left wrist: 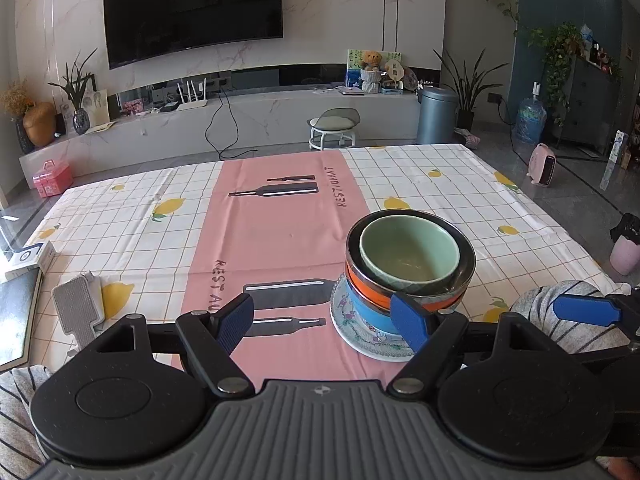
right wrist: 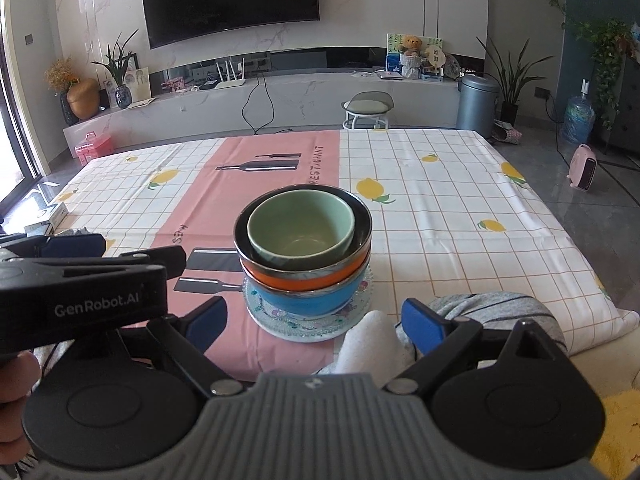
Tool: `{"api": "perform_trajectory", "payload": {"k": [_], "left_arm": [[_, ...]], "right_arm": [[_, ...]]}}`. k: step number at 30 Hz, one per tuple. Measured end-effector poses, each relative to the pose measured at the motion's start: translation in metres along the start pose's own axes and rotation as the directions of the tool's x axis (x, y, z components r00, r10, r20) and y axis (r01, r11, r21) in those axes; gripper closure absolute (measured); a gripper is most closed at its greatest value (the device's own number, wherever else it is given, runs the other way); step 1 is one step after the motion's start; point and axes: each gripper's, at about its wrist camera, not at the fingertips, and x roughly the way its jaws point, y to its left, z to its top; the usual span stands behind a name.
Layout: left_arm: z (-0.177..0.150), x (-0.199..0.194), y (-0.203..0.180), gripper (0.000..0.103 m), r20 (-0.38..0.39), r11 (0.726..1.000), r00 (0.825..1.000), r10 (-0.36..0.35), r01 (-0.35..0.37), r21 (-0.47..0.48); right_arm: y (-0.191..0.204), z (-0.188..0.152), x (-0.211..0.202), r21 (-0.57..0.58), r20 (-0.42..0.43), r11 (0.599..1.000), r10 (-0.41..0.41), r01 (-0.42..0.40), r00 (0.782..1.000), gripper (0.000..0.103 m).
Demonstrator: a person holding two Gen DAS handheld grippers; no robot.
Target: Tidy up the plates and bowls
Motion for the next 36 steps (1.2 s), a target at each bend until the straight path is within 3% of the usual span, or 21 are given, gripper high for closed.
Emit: {"api": "perform_trajectory", "payload": {"k": [36], "left_arm": [[-0.0078,-0.0044,-0.0073,0.012,-0.042,0.999,0.999,0.031,-0.031,-0.013]], "right_arm": [[-0.0014,-0.0084,0.0033,-0.027,-0.017,0.999,0.028,-0.029,0.999,0.010]]}}
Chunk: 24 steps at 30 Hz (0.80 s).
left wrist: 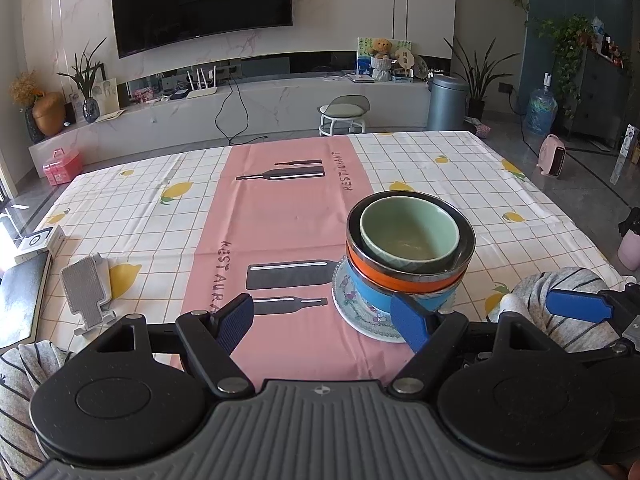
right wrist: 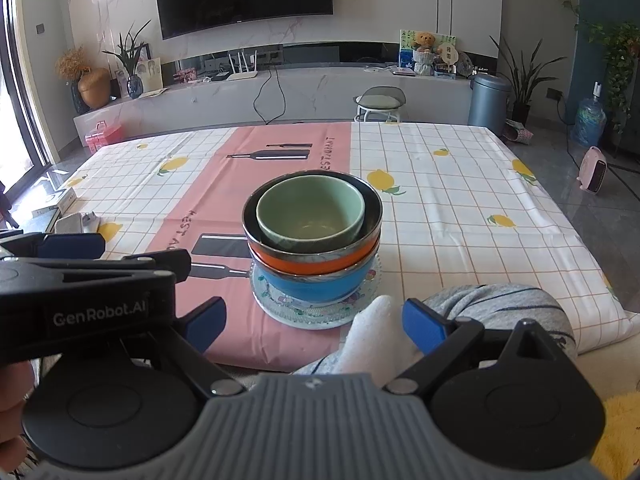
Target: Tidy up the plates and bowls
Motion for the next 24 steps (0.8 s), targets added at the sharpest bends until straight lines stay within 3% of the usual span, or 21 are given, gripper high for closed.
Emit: {"api": "perform_trajectory", "payload": {"k": [24], "left_arm": [[-0.0016,0.0003,0.0006,0.012,-0.008,1.000,1.000,0.008,-0.008,0.004]], "right_arm": [[0.0027,-0.0016,0.0039,-0.012,-0.014,1.000,0.010,-0.010,1.000,0.010]]}}
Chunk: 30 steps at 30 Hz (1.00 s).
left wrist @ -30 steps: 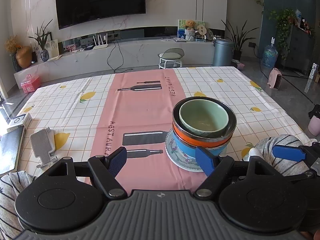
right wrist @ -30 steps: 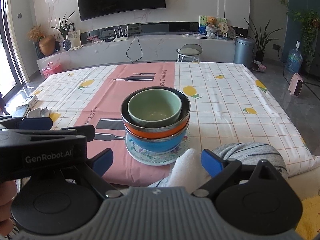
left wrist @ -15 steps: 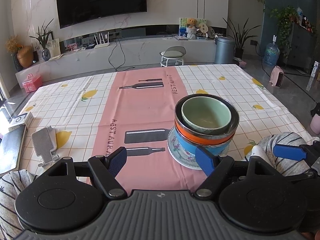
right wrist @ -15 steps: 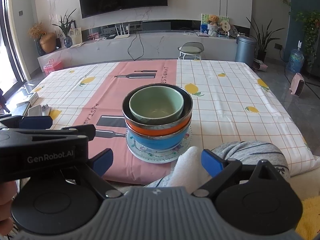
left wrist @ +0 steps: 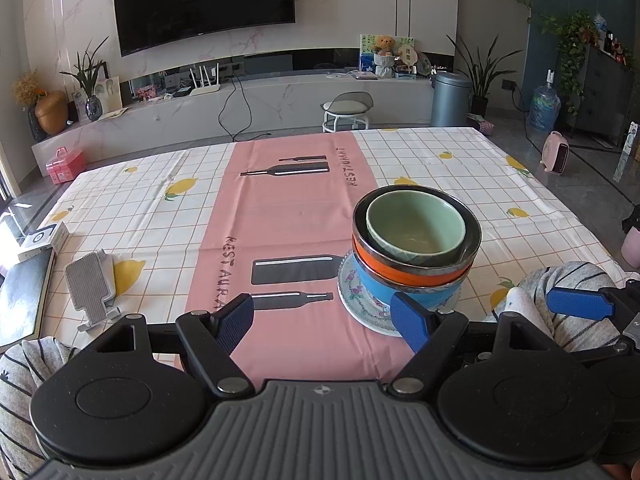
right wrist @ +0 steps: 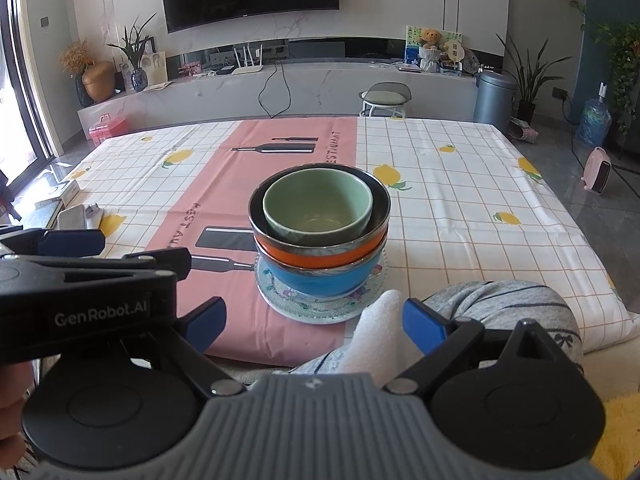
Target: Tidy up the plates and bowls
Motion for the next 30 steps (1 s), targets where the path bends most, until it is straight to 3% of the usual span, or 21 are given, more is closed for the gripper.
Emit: {"api": "perform_trajectory", "payload": {"k": [30], "left_arm": [[-0.0087,0.0025,0.0069,0.012,-0.011,1.000,1.000,0.010,-0.010,-0.002]], "right_arm": [[0.0047,-0.0024,0.0032,-0.022,-0.016,1.000,0.008,-0.009,1.000,0.010]]}}
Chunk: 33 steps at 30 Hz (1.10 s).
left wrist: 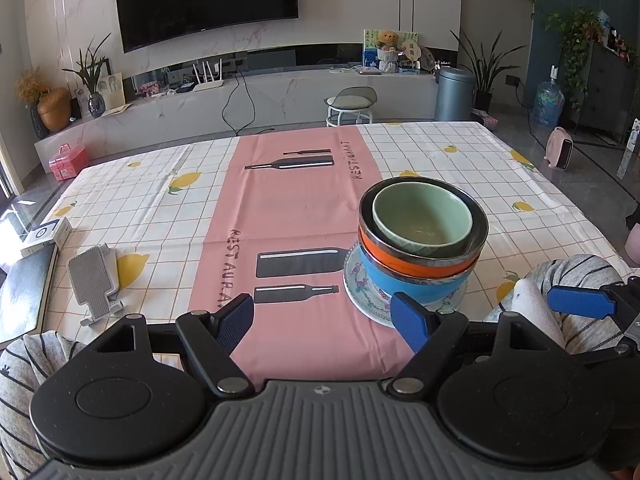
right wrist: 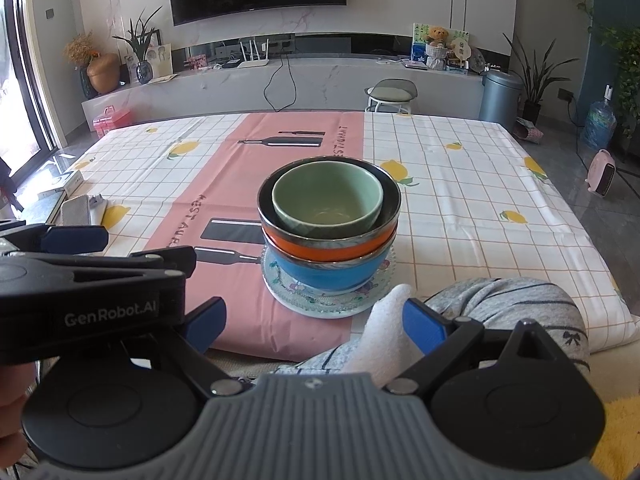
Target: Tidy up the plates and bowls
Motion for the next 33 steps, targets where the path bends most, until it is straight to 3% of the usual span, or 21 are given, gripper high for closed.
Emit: {"api": "perform_trajectory", "payload": {"k": [33], "left_arm": [[0.0006,-0.0003,-0.0006,0.012,-0.001,1.000,1.000,0.001,-0.001,0.000]], "right_arm": [[0.0044,-0.0006,0.0001,-0.014,-0.004,1.000,0.009,-0.009,1.000,0.010]]}}
